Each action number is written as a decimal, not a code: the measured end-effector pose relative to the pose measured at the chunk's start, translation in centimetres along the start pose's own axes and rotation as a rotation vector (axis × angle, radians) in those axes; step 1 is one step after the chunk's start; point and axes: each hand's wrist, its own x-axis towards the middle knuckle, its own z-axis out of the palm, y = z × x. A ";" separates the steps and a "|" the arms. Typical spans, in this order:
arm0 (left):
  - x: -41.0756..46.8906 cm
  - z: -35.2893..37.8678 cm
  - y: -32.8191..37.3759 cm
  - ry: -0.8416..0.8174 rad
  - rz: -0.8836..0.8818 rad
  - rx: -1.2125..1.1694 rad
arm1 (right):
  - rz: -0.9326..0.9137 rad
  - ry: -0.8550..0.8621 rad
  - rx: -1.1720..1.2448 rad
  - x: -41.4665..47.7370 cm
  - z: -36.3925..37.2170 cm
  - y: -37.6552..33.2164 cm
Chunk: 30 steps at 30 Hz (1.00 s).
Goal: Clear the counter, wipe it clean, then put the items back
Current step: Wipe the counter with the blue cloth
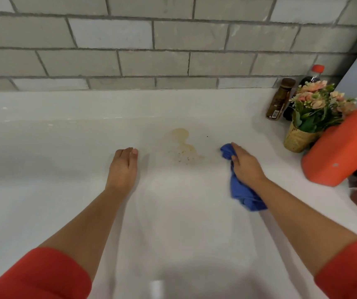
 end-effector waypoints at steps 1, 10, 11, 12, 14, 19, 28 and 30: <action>0.0 0.1 -0.1 0.000 0.003 0.004 | 0.056 -0.016 -0.030 1.7 0.0 0.3; 0.5 0.4 -0.4 0.018 0.041 0.045 | -0.062 -0.135 0.003 8.2 1.9 -1.5; 0.5 0.4 -0.4 0.013 0.041 0.047 | -0.092 -0.166 0.028 7.3 2.0 -2.0; 0.5 0.4 -0.4 0.009 0.044 0.050 | -0.128 -0.196 0.048 6.1 2.2 -2.6; 0.4 0.4 -0.5 0.003 0.042 0.052 | -0.263 -0.243 0.085 3.0 2.7 -3.8; 0.4 0.3 -0.3 -0.003 0.019 0.035 | -0.346 -0.402 0.370 -2.5 1.8 -5.0; 0.6 0.3 -0.3 0.010 0.012 0.018 | -0.001 -0.087 -0.104 4.0 2.2 -2.5; 0.6 0.3 -0.4 0.004 0.004 0.006 | -0.069 -0.112 -0.154 2.6 3.4 -4.0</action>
